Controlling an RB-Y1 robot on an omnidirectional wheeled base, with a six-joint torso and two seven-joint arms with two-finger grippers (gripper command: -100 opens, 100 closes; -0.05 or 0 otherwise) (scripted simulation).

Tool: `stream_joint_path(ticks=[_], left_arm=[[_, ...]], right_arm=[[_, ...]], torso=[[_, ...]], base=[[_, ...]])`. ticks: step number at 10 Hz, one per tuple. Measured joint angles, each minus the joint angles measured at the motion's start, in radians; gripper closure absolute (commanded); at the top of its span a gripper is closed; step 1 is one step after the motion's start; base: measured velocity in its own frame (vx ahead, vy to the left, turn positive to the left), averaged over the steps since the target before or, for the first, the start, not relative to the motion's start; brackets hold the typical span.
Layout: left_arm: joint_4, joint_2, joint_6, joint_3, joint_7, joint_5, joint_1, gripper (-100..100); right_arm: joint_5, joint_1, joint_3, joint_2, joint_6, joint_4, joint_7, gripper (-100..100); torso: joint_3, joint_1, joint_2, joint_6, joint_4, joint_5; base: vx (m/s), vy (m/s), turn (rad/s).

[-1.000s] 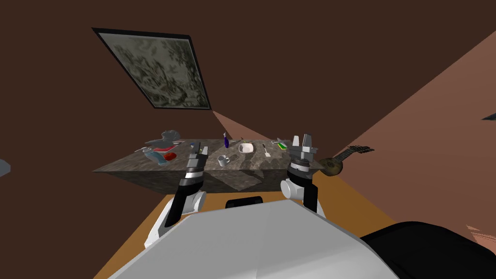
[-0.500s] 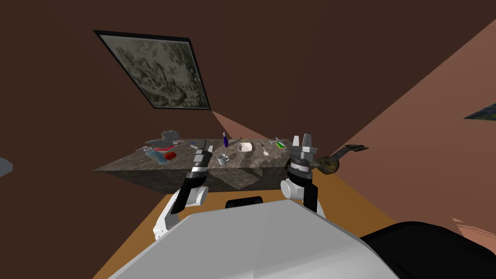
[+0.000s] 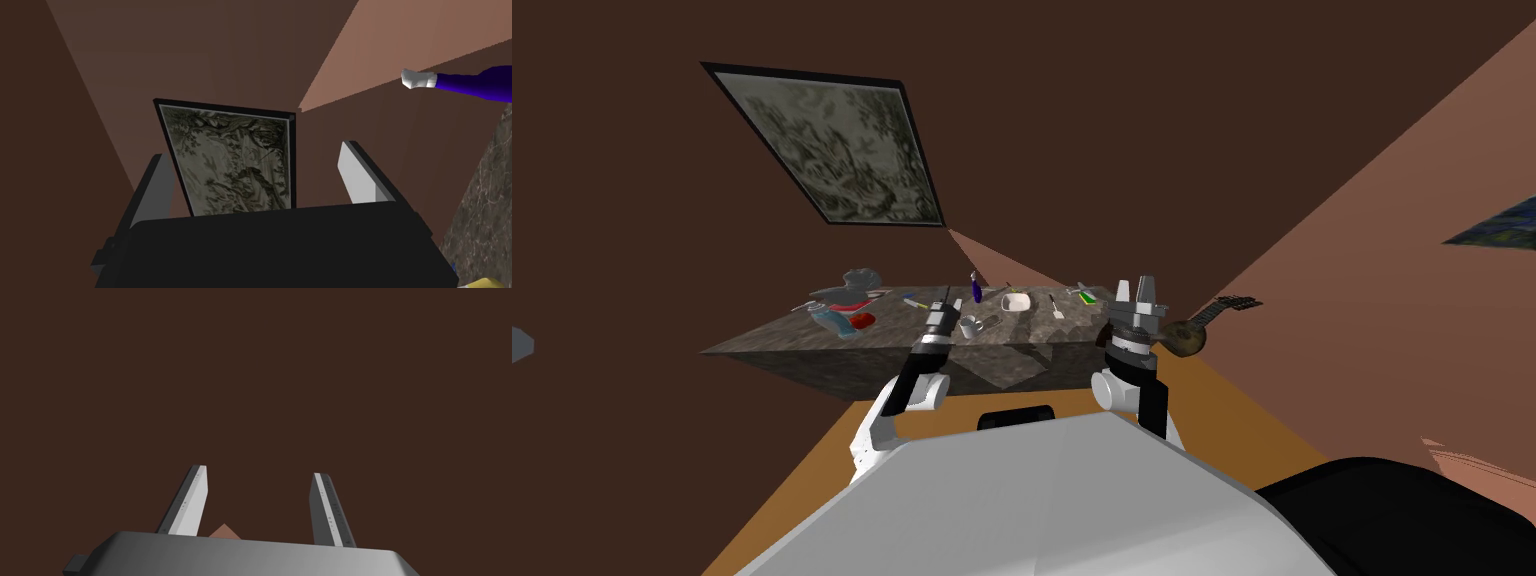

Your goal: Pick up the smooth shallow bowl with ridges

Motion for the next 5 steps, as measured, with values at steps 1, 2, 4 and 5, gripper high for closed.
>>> stream_joint_path(ticks=[1,2,4,5], left_arm=[[0.002,0.007,0.030,-0.001,0.013,0.009,-0.021,-100],[0.007,0.006,0.057,-0.005,0.020,0.011,-0.035,-100],[0.029,0.011,0.100,-0.012,0.039,0.021,-0.066,-100],[0.043,0.014,0.124,-0.016,0.049,0.028,-0.090,-100]], right_arm=[[0.000,0.000,0.000,0.000,0.000,0.000,0.000,0],[0.000,0.000,0.000,0.000,0.000,0.000,0.000,0],[0.000,0.000,0.000,0.000,0.000,0.000,0.000,0],[0.000,0.000,0.000,0.000,0.000,0.000,0.000,0]], torso=[[0.000,0.000,0.000,0.000,0.000,0.000],[0.000,0.000,0.000,0.000,0.000,0.000],[0.000,0.000,0.000,0.000,0.000,0.000],[0.000,-0.001,0.000,0.000,0.000,0.000]], base=[[-0.020,-0.015,-0.012],[-0.024,-0.018,-0.026],[-0.020,-0.018,-0.015],[-0.015,-0.017,-0.012]])
